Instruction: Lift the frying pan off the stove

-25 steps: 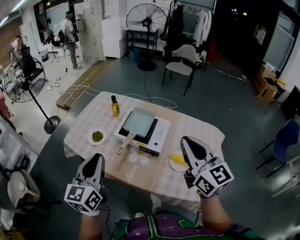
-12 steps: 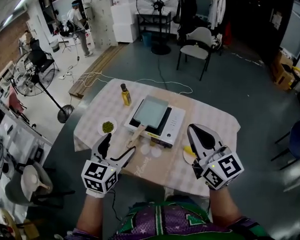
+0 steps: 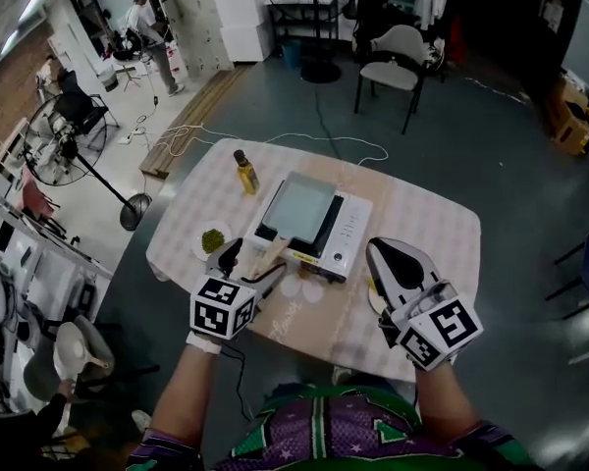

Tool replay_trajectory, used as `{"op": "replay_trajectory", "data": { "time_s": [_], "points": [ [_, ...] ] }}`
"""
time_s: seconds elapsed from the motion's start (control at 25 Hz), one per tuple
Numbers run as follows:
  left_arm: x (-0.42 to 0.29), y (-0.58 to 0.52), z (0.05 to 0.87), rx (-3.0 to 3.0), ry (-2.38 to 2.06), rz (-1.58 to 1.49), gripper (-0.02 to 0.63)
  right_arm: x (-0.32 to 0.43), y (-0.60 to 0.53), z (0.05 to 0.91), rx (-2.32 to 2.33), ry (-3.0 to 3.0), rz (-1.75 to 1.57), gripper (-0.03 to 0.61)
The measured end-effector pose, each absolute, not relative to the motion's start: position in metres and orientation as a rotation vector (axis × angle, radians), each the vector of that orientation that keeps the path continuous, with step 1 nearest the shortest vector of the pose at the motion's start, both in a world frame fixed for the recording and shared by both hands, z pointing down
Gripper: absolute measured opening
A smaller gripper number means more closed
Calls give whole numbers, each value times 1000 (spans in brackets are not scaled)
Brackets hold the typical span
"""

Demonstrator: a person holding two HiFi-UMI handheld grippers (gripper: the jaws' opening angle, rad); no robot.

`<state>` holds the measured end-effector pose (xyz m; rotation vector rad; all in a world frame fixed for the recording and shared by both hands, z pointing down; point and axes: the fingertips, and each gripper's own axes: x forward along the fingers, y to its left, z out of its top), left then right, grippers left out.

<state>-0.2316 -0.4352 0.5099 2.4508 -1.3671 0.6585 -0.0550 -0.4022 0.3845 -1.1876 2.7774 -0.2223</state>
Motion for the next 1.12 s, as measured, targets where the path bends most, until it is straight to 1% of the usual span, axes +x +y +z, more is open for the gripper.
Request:
{"op": "replay_trajectory", "data": {
  "time_s": [0.4, 0.8, 1.12],
  "points": [
    [-225, -497, 600, 2265, -1276, 841, 436, -34, -435, 419, -1222, 2764, -301, 8],
    [-233, -528, 677, 2078, -1149, 1123, 437, -20, -458, 449, -1245, 2747, -407, 8],
    [-227, -547, 715, 1937, -1049, 1206, 436, -3, -481, 458, -1262, 2724, -459, 8]
  ]
}}
